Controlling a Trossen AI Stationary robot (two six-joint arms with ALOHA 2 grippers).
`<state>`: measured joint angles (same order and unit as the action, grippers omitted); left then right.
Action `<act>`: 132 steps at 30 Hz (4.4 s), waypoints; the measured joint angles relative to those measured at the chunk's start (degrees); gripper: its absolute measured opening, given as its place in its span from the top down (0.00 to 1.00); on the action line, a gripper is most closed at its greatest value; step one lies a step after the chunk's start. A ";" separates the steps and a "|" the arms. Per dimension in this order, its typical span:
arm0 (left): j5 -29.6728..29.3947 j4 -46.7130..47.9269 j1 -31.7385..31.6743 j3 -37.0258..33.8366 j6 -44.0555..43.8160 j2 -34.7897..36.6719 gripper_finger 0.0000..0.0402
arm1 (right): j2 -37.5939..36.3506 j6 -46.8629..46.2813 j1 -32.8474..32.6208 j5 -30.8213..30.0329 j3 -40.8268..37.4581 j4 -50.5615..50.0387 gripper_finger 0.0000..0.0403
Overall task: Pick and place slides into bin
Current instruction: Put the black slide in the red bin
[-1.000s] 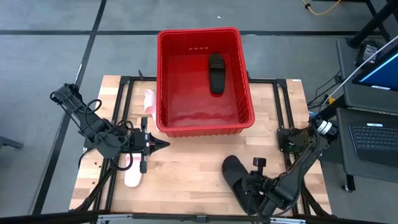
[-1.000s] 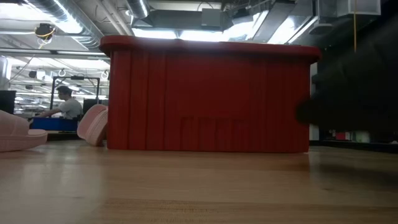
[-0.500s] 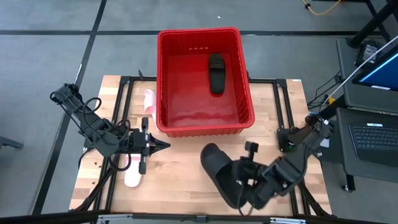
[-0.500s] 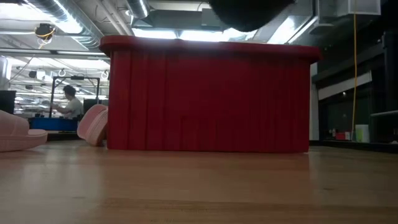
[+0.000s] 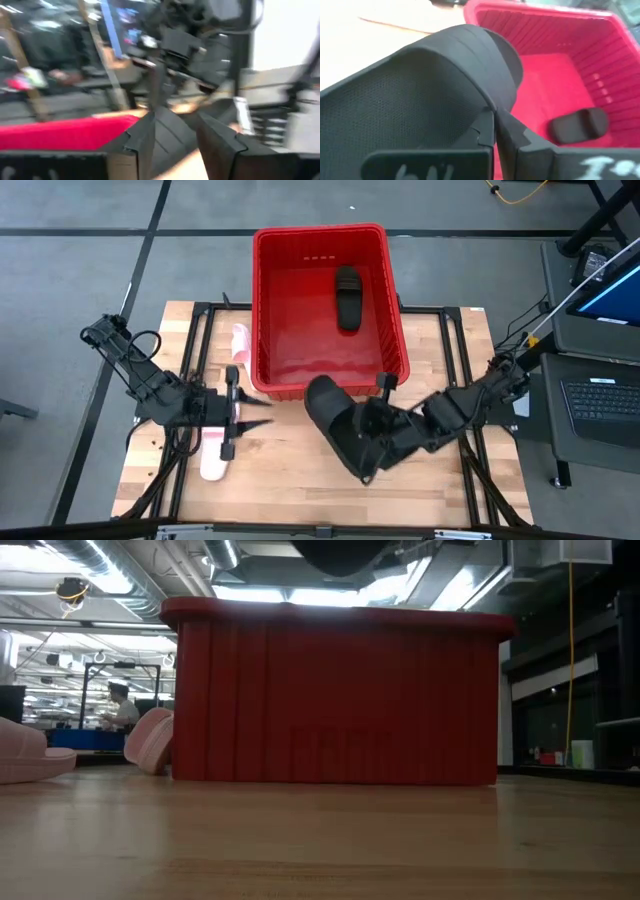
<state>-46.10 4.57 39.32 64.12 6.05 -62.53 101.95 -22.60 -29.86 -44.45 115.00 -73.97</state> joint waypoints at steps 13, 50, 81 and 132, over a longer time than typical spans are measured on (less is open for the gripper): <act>-5.38 -2.74 -12.93 0.02 6.65 -4.02 0.64 | 0.00 5.01 13.14 -7.78 0.05 8.06 0.99; -8.34 26.96 -26.93 27.69 19.34 -24.87 0.64 | 0.00 12.42 18.55 -7.56 -0.07 13.89 0.99; -9.21 29.95 -30.75 27.67 20.12 -24.87 0.78 | 0.00 15.51 17.69 -7.54 -0.09 15.13 0.99; 6.25 31.11 -46.77 27.65 23.13 -14.86 0.98 | 0.00 9.36 11.51 -12.49 7.52 11.36 0.99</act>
<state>-39.86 35.68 -7.44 91.77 29.18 -77.39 101.95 -13.24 -18.36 -56.93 122.52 -62.61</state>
